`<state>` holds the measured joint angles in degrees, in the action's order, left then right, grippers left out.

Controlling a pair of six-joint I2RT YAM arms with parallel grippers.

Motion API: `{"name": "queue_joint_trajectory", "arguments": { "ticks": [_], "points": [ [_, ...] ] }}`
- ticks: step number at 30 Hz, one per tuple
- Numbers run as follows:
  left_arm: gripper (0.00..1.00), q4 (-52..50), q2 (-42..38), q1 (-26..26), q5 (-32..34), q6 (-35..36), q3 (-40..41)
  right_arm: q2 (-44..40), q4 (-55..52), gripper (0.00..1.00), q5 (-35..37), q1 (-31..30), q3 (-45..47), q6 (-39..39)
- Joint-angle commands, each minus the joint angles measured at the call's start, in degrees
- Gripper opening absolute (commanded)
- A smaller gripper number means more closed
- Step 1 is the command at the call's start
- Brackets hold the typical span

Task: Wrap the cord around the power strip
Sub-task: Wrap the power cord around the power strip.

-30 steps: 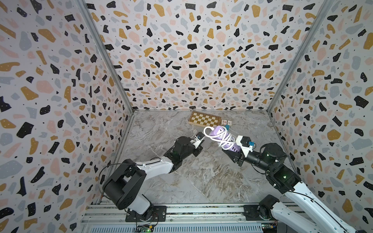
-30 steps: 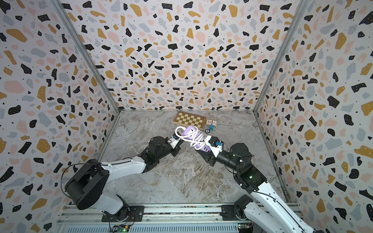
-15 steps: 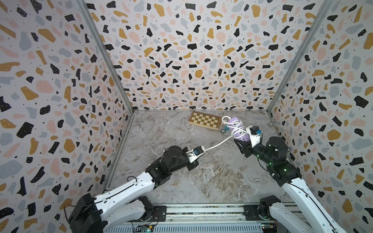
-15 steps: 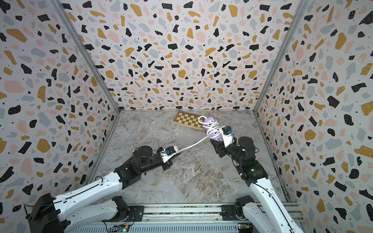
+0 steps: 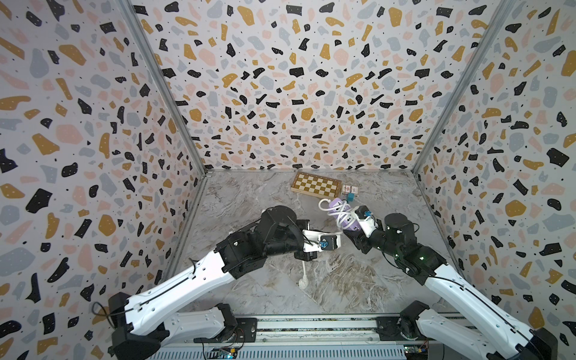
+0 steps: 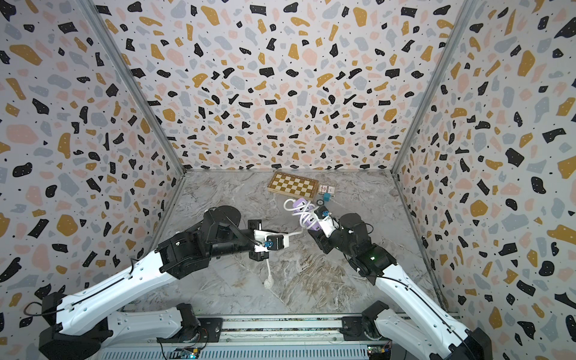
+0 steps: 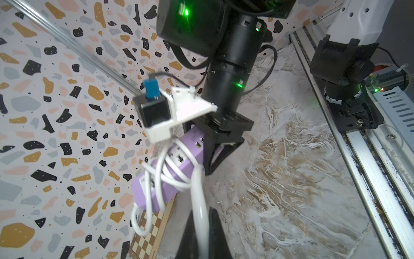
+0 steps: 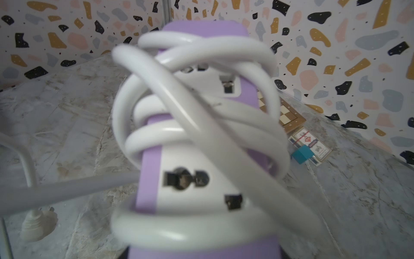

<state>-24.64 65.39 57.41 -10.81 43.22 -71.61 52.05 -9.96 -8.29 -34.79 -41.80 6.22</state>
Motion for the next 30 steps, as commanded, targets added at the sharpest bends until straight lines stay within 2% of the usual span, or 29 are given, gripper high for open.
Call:
{"name": "queue_joint_trajectory", "arguments": {
  "ticks": [1,5,11,17,22,25,30],
  "points": [
    [0.00,1.5,1.6,0.6,1.3,5.5,-6.5,0.6,-1.4,0.00,5.8,-3.9,1.1,2.5],
    [0.00,-2.1,6.1,-0.6,8.4,8.8,-13.2,-2.1,1.1,0.00,1.3,-8.9,4.6,5.3],
    [0.00,-6.5,11.9,-5.2,8.0,5.7,-20.1,-3.7,1.9,0.00,-2.5,-14.1,6.3,7.5],
    [0.00,-13.5,19.6,-9.5,6.6,5.9,-27.8,-5.0,3.8,0.00,-10.0,-19.7,7.6,12.7],
    [0.00,-17.4,25.0,-14.8,-6.0,3.0,-30.2,-7.5,6.5,0.00,-14.2,-22.3,7.7,14.0],
    [0.00,-16.3,25.9,-17.9,-12.8,0.2,-26.5,-11.6,8.9,0.00,-14.5,-22.3,7.9,13.4],
    [0.09,-12.1,26.4,-21.6,-26.4,-3.7,-17.2,-15.9,10.0,0.00,-15.7,-22.0,6.7,13.1]
  ]
}}
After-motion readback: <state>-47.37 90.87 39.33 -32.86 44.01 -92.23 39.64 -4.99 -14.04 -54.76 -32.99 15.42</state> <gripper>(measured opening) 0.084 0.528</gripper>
